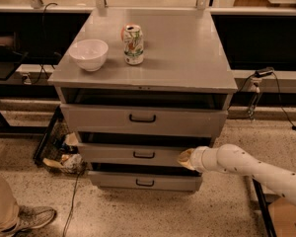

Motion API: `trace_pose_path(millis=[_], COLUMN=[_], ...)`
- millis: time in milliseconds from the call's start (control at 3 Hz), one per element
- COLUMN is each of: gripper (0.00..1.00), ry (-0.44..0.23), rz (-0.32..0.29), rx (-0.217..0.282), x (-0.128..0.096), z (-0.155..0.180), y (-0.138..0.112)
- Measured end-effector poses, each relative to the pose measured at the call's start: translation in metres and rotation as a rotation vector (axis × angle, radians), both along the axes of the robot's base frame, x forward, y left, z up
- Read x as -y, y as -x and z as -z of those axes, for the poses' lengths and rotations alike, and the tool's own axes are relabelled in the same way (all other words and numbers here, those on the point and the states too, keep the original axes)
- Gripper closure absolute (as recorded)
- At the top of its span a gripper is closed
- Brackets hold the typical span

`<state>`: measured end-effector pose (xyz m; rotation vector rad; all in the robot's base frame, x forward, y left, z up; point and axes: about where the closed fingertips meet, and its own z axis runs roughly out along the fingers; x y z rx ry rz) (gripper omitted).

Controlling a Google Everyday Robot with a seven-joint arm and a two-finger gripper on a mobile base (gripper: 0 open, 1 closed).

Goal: Close middle drawer

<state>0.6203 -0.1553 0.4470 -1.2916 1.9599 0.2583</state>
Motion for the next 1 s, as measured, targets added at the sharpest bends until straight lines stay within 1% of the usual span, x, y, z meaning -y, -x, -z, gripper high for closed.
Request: trace_pose_path(millis=[333, 667, 1000], gripper=[1.00, 1.00, 1.00], ry=[-0.027, -0.074, -0.077], rz=[0.019, 0.057, 0.134], rx=[0.015, 0.012, 0.014], x=[0.017, 0.042, 0.088], z=[-0.018, -0.041, -0.090], y=[0.029, 0.042, 0.035])
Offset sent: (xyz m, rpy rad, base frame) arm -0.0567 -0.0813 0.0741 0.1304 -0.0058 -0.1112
